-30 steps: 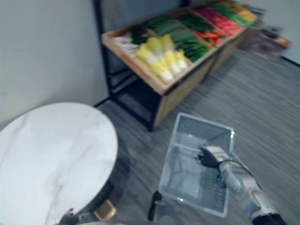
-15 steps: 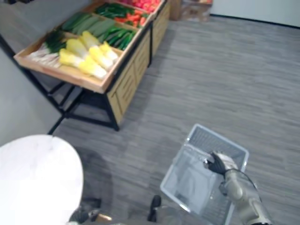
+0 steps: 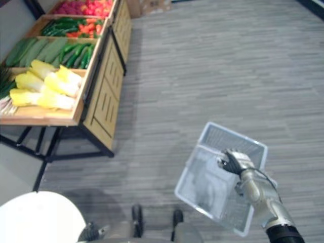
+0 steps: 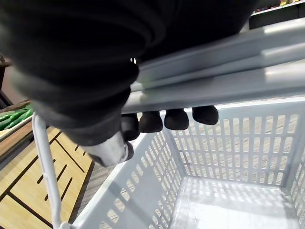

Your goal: Pick vegetable in the basket

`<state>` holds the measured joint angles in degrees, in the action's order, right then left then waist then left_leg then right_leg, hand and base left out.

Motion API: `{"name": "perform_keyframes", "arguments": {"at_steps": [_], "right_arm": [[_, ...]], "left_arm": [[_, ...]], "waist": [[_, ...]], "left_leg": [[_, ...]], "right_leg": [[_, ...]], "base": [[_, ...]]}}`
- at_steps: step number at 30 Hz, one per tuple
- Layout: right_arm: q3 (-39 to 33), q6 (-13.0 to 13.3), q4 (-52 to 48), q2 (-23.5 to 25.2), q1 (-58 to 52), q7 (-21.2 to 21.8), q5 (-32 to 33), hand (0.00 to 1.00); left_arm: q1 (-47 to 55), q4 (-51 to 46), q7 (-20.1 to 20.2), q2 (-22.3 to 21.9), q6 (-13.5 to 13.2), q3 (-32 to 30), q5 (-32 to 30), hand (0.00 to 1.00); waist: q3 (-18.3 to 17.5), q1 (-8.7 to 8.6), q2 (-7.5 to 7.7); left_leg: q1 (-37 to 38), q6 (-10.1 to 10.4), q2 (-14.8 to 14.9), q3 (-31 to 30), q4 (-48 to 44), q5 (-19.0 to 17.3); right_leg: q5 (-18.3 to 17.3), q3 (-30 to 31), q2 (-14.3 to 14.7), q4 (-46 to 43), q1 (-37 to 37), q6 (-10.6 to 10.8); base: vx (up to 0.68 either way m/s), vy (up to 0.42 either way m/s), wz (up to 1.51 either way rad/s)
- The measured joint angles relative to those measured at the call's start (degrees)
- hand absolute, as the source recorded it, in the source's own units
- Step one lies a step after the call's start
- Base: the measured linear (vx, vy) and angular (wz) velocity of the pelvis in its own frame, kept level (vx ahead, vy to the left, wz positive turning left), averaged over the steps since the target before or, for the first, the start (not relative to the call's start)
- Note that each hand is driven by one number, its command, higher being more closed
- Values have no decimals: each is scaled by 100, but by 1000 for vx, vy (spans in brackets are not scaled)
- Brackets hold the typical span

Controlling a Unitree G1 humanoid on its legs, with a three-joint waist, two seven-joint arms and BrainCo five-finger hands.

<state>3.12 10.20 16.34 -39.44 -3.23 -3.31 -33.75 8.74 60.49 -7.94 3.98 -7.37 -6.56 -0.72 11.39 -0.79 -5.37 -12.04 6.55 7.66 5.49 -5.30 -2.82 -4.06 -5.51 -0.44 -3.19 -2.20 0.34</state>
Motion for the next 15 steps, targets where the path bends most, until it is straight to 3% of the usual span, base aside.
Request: {"name": "perform_keyframes", "arguments": {"at_steps": [1, 2, 4, 7, 8, 10, 11, 12, 13, 14, 15], "right_arm": [[85, 6, 0, 21, 1, -2, 1, 100], [116, 12, 0, 46, 1, -11, 2, 100], [185, 57, -3, 122, 20, -27, 3, 100], [186, 39, 1, 288, 53, -29, -1, 100], [186, 25, 10, 355, 56, -29, -3, 100], [245, 16, 56, 640, 40, -24, -15, 100], [246, 16, 50, 719, 38, -29, -17, 100], [250, 15, 48, 800, -7, -25, -22, 100], [247, 8, 49, 801, -73, -24, -28, 100], [245, -9, 52, 813, -117, -26, -121, 100], [235, -8, 47, 824, -99, -33, -209, 100]], "left_arm": [[4, 7, -15, -14, 8, 23, -5, 0], [-7, 4, -17, 11, 10, 38, -7, 0], [-32, -22, -55, 84, 5, 132, -12, 0], [-55, -10, -76, 252, 38, 197, -11, 0], [-52, 6, -80, 268, 47, 211, -11, 0], [22, 19, -81, 376, 47, 469, -11, 0], [56, 11, -77, 458, 50, 544, -10, 0], [74, 8, -70, 592, 65, 703, -8, 0], [68, -8, -68, 646, 80, 746, -8, 0], [65, -34, -70, 673, 96, 816, -8, 0], [60, -53, -68, 700, 122, 852, -8, 0]], "waist": [[0, 76, -23], [0, 104, -5], [-56, 103, 144], [-62, 160, 386], [-63, 200, 416], [-68, 258, 528], [-78, 250, 622], [-76, 241, 774], [-83, 200, 813], [-91, 137, 815], [-95, 120, 817]], "left_leg": [[94, -64, -25, 63, -4, 406], [139, -174, -79, 146, -15, 451], [87, -459, -347, 240, -290, 254], [249, -710, -751, 338, -346, -97], [343, -704, -809, 347, -288, -205], [723, -873, -909, 333, -294, -517], [828, -897, -966, 318, -300, -588], [1038, -986, -1053, 169, -347, -702], [1214, -1000, -1064, -13, -397, -763], [1444, -1039, -1022, -204, -383, -806], [1548, -1078, -1007, -361, -383, -837]], "right_leg": [[-100, 131, -46, -56, 108, 132], [-133, 164, -110, -69, 154, 188], [-164, 188, -418, -63, 173, 386], [-508, 197, -838, -547, 170, 716], [-607, 233, -875, -848, 95, 755], [-643, 389, -1023, -3199, -702, 923], [-489, 488, -1074, -3757, -906, 1040], [-19, 639, -1120, -4503, -1112, 1105], [496, 623, -1116, -4917, -1193, 1047], [671, 559, -1109, -5409, -1376, 934], [314, 459, -1116, -5517, -1500, 680]], "base": [[359, 340, -38], [377, 347, -28], [248, 228, 2], [327, 295, 14], [252, 190, -2], [231, 152, 5], [282, 101, 34], [357, 38, 54], [489, 11, 80], [432, -16, 80], [416, -50, 84]]}}
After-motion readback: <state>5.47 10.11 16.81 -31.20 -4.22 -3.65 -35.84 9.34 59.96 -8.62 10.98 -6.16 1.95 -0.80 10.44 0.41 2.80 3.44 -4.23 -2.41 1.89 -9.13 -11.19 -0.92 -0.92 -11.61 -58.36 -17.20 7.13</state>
